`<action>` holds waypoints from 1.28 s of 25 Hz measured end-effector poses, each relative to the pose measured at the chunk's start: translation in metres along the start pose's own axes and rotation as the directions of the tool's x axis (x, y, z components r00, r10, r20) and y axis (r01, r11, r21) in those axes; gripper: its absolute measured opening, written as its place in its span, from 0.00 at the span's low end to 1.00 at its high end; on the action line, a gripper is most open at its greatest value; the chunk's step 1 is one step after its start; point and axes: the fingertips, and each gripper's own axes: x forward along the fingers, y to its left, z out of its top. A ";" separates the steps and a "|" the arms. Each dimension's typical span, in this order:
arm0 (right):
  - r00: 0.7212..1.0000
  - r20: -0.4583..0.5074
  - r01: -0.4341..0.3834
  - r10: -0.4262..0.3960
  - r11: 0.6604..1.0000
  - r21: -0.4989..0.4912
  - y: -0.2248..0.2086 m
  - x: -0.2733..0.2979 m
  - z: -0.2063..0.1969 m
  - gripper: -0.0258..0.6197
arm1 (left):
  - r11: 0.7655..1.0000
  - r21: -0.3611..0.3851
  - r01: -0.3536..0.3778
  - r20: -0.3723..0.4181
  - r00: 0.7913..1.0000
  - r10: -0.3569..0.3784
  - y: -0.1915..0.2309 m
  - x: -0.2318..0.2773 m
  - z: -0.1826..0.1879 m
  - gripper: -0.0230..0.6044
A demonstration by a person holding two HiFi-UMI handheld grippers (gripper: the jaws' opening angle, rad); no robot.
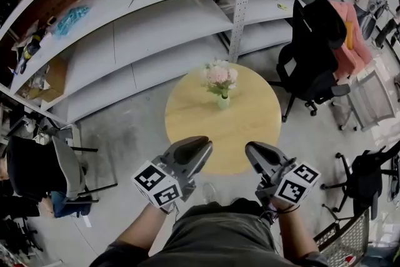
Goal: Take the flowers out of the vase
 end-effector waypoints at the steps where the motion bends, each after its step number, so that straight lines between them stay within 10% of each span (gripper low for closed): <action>1: 1.000 -0.006 0.003 -0.003 1.000 0.002 -0.004 0.007 0.001 0.07 | 1.000 -0.003 -0.003 -0.001 1.000 0.003 0.007 0.001 0.002 0.14; 13: 0.994 -0.100 0.038 -0.047 0.996 -0.086 -0.092 0.081 0.007 0.08 | 0.997 -0.050 -0.063 -0.068 0.996 0.059 0.076 0.046 -0.008 0.10; 32: 0.941 -0.337 -0.145 0.018 0.923 -0.355 -0.228 0.191 -0.049 0.39 | 0.959 -0.105 -0.265 -0.179 0.953 0.244 0.143 0.114 -0.038 0.07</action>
